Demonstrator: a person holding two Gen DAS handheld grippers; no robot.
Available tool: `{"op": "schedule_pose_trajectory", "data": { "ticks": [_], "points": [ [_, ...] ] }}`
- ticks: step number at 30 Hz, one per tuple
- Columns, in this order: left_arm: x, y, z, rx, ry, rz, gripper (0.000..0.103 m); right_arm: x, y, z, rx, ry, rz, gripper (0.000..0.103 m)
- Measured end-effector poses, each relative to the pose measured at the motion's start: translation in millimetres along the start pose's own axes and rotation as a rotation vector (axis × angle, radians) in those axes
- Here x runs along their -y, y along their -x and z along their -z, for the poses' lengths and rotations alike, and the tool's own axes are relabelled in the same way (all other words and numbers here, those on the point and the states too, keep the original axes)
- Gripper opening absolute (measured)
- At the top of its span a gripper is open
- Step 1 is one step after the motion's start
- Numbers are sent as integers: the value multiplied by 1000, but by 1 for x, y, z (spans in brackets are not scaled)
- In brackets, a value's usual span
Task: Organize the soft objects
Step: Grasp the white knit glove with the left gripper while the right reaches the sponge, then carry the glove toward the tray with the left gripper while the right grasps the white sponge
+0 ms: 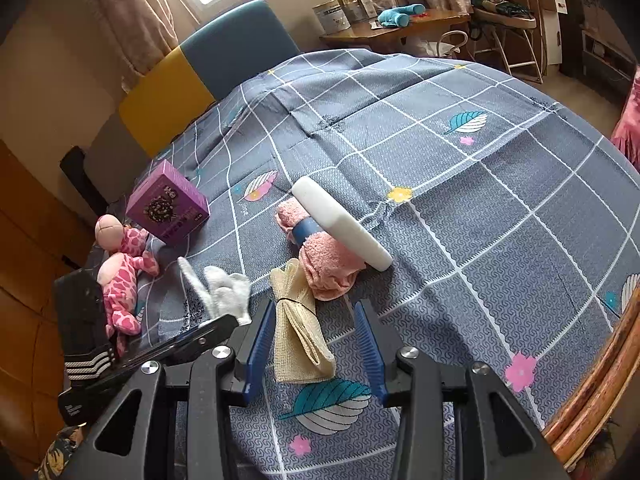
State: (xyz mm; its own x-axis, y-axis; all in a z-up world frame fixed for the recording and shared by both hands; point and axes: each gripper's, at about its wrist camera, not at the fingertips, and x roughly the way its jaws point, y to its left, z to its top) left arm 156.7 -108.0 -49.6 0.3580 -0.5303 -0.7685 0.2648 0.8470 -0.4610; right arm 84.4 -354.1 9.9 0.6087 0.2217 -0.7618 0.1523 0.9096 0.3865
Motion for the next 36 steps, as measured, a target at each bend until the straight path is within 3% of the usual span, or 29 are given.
{"op": "schedule_pose_trajectory", "data": {
  "ticks": [4, 9, 15, 22, 23, 25, 30, 33, 36],
  "points": [
    [-20, 31, 15, 27, -21, -66, 37, 1, -1, -2, -7, -6, 29, 41],
    [-37, 67, 34, 72, -34, -97, 37, -9, -9, -17, -11, 47, 102, 45],
    [-45, 99, 52, 124, -24, -91, 37, -24, -31, -43, -35, 153, 214, 46],
    [-47, 118, 58, 159, -19, -83, 37, -30, -63, -57, -90, 235, 271, 46],
    [-48, 120, 59, 164, -18, -82, 37, -31, -67, -57, -97, 247, 269, 43],
    [-47, 124, 61, 171, -20, -84, 37, -33, -72, -56, -104, 267, 294, 25],
    [-42, 136, 68, 200, -50, -105, 37, -51, -52, -55, 9, 330, 328, 23],
    [-42, 143, 71, 213, -46, -114, 37, -69, -29, -54, 85, 340, 286, 23],
    [-45, 152, 74, 234, -42, -136, 37, -92, -15, -49, 99, 345, 150, 24]
  ]
}}
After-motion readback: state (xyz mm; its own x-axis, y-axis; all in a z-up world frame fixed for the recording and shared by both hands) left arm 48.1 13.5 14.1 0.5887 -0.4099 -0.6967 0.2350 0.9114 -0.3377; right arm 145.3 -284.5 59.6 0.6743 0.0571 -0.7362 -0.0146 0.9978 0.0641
